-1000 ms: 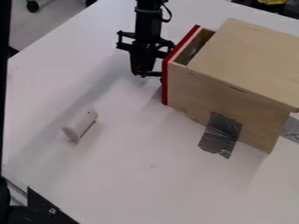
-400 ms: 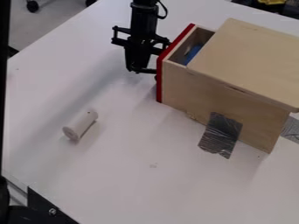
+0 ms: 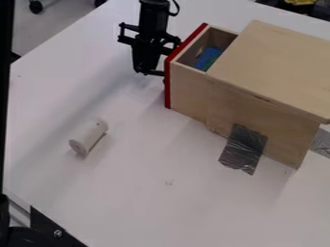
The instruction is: Open the drawer
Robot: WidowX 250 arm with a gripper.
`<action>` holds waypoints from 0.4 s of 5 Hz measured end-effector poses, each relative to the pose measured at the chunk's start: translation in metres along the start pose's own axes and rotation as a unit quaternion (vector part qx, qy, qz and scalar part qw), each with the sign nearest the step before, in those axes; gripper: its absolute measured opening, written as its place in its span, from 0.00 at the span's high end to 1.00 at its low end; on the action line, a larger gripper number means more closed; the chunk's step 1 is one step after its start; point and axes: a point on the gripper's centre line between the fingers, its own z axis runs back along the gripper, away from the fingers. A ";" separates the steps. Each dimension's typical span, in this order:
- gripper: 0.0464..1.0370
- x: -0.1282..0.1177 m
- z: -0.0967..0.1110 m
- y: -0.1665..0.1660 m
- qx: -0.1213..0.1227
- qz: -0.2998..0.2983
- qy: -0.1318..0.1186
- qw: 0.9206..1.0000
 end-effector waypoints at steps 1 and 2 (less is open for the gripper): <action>0.92 0.000 0.001 0.000 0.000 -0.001 0.003 1.000; 0.92 -0.001 0.002 0.001 0.001 -0.003 0.005 1.000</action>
